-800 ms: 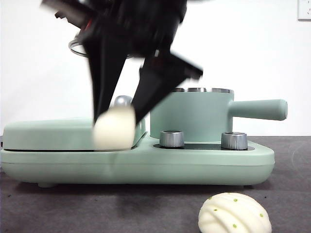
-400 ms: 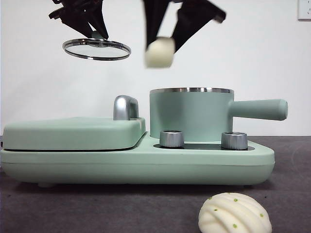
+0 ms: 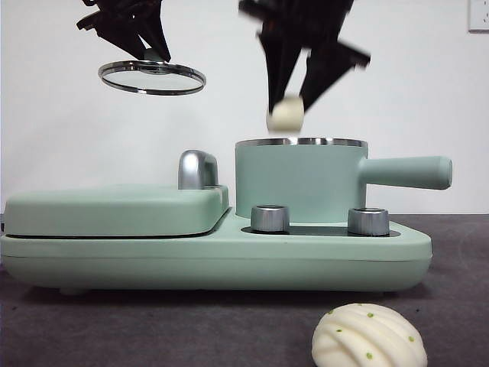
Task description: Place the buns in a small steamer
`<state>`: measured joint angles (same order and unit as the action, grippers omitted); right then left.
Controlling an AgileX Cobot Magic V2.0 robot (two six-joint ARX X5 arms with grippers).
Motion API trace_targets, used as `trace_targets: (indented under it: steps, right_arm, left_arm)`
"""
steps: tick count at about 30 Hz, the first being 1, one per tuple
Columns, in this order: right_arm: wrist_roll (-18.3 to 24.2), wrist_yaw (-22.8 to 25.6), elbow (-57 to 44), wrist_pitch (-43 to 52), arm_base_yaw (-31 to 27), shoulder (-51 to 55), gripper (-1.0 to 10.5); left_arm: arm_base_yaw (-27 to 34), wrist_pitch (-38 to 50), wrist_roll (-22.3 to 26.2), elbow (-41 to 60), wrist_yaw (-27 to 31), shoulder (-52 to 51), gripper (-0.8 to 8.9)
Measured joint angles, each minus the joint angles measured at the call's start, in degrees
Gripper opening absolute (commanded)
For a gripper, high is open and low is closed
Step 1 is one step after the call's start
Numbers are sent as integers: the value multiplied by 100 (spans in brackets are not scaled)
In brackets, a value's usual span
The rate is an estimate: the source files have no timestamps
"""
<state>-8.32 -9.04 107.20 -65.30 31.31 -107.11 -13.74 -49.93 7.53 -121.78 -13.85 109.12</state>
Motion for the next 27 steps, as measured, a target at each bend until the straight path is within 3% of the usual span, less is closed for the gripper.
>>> trace_targets:
  steps: [13, 19, 27]
  right_arm:
    - [232, -376, 35, 208, -297, -835, 162]
    - [256, -435, 37, 269, -295, -857, 307]
    - [256, -437, 66, 289, -295, -857, 405]
  left_arm:
    - [0, -2, 0, 0, 0, 0, 15]
    - [0, -2, 0, 0, 0, 0, 15]
    - [0, -2, 0, 0, 0, 0, 15]
